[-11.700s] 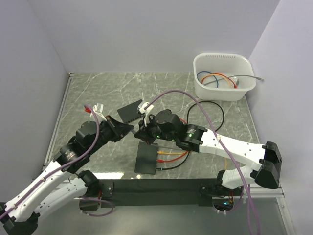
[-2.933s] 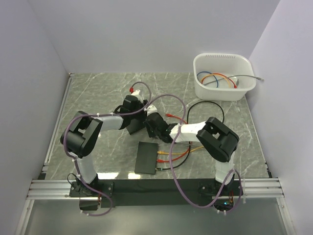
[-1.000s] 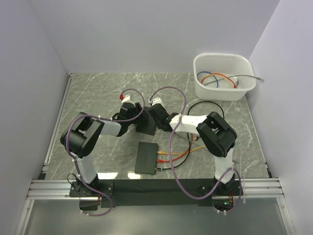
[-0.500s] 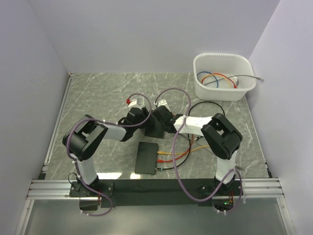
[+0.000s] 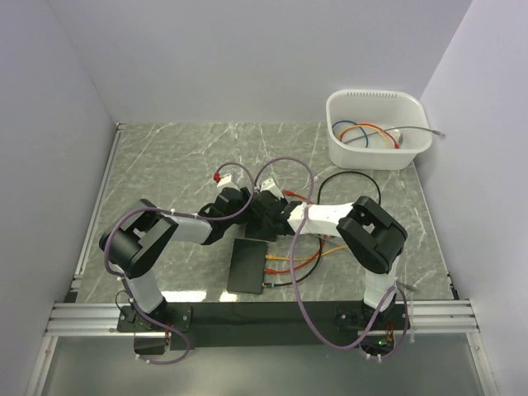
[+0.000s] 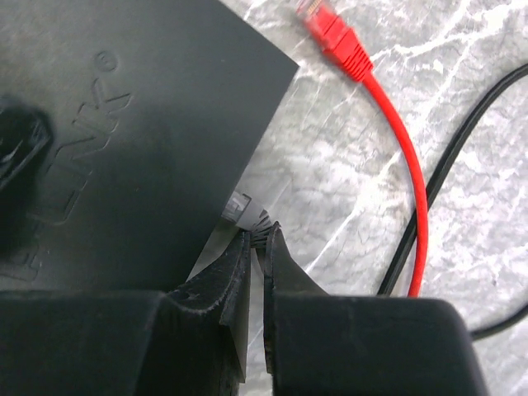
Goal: Insert the plug into the switch port
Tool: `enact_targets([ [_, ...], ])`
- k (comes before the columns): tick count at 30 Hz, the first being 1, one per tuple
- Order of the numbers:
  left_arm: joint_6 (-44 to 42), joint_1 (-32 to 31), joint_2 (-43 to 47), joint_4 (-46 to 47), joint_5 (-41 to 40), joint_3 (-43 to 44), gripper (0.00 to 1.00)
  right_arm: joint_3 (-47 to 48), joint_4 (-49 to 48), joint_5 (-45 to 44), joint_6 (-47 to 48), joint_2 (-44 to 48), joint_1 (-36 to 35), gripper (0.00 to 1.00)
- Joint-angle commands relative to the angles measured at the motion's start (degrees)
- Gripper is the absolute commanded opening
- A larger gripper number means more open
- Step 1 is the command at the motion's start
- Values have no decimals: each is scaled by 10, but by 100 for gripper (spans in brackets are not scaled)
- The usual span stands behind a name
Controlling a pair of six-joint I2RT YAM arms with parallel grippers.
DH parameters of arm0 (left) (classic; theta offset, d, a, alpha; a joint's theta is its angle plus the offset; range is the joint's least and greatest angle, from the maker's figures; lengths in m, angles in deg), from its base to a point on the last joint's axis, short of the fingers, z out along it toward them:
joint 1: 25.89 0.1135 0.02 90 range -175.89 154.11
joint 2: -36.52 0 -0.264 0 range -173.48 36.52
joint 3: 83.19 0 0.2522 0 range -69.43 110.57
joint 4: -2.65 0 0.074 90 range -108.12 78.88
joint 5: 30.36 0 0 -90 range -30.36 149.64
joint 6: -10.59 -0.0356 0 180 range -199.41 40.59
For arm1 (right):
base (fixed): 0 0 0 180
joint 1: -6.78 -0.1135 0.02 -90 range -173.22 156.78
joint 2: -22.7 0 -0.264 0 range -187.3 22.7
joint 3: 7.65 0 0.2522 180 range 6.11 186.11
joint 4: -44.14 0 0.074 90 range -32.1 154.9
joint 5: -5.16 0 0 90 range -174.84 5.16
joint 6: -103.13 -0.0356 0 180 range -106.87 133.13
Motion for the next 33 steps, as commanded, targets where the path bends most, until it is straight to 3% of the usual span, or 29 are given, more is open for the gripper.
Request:
enact_targets([
  [1,29,-48,-37,-170,113,-36,56,12,-54,101,-51,-24,-50,0],
  [20,56,-48,21,-198,49,-113,60,52,-67,104,-36,-39,-74,0],
  [33,52,-22,-3,-219,40,-89,62,81,-60,113,-30,-60,-80,0],
])
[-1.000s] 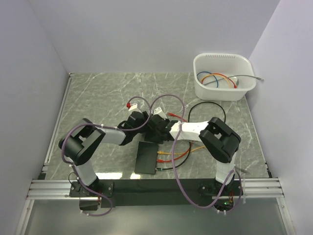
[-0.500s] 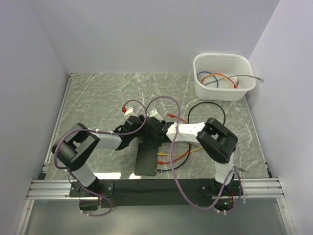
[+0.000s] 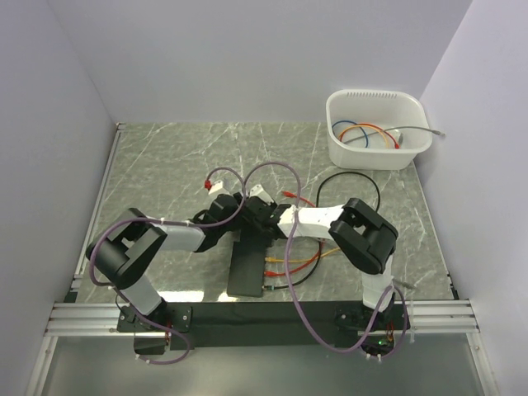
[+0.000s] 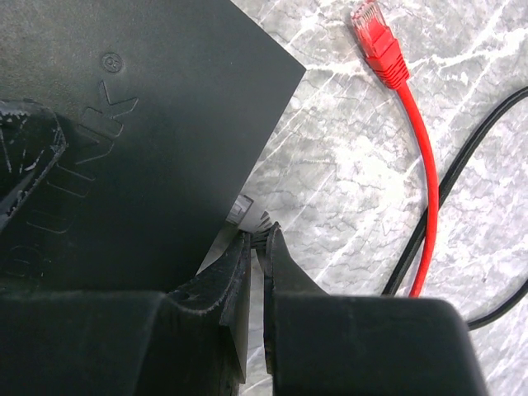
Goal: Insert the plug into the switch port
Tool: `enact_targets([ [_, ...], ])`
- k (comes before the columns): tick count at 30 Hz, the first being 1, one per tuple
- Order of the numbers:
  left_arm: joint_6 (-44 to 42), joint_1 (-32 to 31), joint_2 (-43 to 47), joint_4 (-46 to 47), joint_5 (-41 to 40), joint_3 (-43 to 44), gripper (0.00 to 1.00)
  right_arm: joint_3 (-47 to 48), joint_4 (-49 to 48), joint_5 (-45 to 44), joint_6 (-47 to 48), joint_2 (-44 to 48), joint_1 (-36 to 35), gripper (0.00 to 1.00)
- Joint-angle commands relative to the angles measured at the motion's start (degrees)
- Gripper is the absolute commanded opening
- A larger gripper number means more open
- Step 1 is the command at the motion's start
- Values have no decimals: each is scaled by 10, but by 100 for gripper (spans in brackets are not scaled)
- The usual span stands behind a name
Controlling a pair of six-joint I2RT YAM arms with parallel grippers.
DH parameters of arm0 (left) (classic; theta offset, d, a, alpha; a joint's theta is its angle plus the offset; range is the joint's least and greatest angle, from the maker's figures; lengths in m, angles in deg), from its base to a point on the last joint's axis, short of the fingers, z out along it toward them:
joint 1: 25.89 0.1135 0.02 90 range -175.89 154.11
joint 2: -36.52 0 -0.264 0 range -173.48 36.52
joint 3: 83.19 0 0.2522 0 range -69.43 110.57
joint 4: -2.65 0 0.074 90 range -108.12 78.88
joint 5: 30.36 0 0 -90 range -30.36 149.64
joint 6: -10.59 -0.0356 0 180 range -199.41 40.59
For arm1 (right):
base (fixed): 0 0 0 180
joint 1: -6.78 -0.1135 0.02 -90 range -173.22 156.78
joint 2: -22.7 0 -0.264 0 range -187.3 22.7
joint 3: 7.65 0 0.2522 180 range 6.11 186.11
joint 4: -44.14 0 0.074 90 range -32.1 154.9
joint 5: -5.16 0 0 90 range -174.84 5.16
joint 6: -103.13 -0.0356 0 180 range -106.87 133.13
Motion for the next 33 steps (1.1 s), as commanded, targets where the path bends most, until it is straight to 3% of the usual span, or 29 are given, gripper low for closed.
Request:
enact_targets([
  [1,8,-11,-56,-190,78,-38,62,43,-107,133,-39,-34,-35,0],
  [11,-9,24,-18,-190,81,-68,62,68,-100,132,-39,-51,-44,0],
  [23,-11,24,-34,-153,104,-84,61,75,-82,105,-33,-60,-45,1],
  [30,-15,24,-19,-171,100,-74,61,58,-80,71,-32,-42,-43,39],
  [33,-15,25,-12,-182,90,-66,62,54,-76,59,-32,-29,-42,47],
])
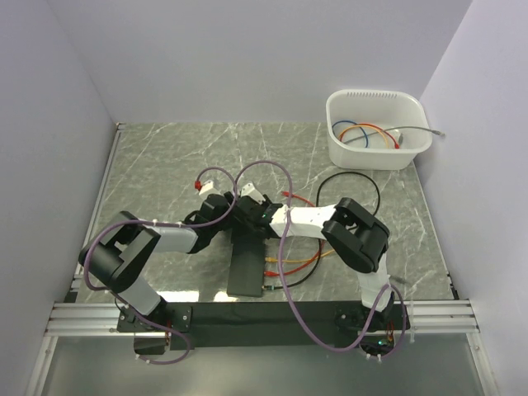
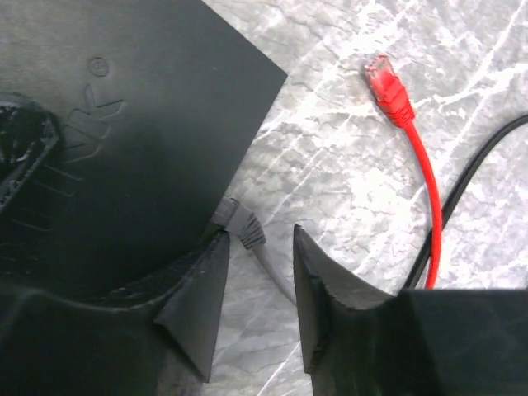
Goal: Insert the plug into the switch port
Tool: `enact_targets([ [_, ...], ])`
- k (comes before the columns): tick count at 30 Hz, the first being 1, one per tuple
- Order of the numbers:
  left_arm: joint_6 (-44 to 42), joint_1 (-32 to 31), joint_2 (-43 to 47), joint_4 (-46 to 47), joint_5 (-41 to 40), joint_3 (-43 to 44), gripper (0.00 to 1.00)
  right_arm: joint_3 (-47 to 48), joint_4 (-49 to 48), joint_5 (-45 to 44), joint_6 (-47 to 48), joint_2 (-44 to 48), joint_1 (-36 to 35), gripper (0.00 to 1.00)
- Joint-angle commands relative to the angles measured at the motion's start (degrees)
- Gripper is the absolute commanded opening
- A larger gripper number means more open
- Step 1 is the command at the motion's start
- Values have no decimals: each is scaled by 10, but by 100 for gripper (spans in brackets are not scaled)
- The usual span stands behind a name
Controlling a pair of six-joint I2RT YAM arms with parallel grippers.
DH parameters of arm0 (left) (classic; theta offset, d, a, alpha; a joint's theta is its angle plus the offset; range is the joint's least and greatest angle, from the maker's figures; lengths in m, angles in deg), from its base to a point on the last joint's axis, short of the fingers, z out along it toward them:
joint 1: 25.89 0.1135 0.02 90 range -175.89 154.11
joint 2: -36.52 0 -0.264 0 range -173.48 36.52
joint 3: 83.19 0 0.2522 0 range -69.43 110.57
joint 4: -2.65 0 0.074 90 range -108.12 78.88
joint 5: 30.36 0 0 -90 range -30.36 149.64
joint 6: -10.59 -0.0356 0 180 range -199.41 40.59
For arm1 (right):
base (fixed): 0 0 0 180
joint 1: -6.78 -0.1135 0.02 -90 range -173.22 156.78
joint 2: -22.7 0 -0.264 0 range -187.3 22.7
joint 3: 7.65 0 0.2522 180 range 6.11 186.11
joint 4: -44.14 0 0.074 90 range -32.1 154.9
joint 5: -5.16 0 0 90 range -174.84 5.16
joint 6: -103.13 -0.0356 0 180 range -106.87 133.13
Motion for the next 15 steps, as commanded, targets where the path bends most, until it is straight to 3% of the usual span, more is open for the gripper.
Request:
enact_targets([
  [1,-3,-14,-39,-212,77,-26,62,3,-77,77,-29,8,-24,48],
  [15,-17,46,49,-303,38,18,71,-43,-39,33,-35,146,-27,57],
])
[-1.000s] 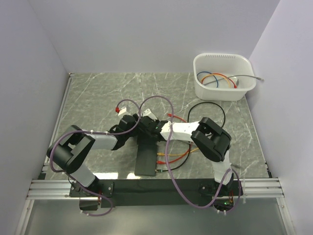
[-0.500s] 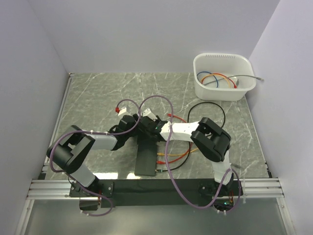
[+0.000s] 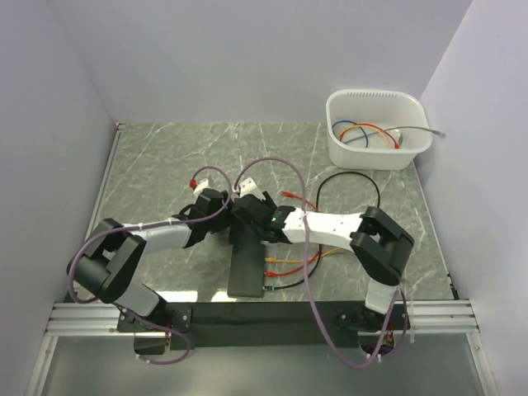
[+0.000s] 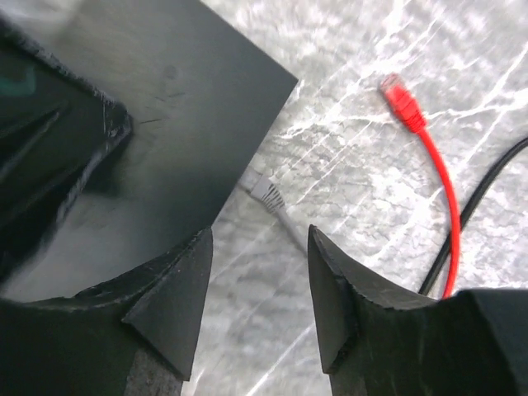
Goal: Insert the plug into the switch port
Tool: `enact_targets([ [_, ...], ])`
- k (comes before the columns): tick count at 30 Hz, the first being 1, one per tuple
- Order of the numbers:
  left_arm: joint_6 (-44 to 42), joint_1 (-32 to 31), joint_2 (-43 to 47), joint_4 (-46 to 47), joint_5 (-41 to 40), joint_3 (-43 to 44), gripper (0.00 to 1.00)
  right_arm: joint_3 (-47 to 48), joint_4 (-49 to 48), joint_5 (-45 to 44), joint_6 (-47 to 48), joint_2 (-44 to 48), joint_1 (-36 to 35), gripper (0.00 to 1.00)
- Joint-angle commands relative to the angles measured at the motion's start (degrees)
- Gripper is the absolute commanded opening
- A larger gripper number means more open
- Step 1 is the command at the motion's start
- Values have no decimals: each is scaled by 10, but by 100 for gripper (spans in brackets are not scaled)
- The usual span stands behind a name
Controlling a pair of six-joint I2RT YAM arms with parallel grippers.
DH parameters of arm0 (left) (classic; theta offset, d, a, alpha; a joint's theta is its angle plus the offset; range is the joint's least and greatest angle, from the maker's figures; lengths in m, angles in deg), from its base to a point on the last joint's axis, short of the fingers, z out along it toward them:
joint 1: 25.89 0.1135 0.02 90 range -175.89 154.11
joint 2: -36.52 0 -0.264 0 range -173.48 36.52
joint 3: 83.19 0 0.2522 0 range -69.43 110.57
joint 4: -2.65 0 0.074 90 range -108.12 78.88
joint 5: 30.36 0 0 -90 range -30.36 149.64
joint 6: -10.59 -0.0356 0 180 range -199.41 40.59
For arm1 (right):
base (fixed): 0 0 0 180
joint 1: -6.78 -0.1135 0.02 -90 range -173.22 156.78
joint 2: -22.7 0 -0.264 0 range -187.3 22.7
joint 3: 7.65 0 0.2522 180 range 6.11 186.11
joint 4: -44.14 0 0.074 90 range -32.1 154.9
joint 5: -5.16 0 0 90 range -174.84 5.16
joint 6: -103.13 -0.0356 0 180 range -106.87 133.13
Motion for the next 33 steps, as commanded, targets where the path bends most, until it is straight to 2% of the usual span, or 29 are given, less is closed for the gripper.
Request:
enact_targets([
  [1,-22,24,5,-161,10,-7,72,-10,-14,-16,-18,60,-8,58],
  [8,-66,51,73,-205,-7,42,77,-30,28,-49,-50,144,-8,61],
  [12,-86,43,199,-200,13,19,86,-88,25,-25,-65,244,-14,67],
  [20,-91,30,421,-295,-41,-42,91,-161,126,93,-164,494,-52,70],
  [24,-77,0,527,-313,-123,-61,90,-181,161,174,-219,573,-69,71],
  [27,-60,0,558,-327,-187,-63,90,-186,189,220,-253,624,-79,71],
  [30,-37,0,558,-340,-249,-54,90,-186,233,226,-288,668,-90,71],
  [32,-23,0,545,-364,-319,-37,90,-181,266,227,-304,696,-91,71],
  [33,-36,0,529,-364,-334,-30,90,-177,278,227,-310,704,-91,71],
])
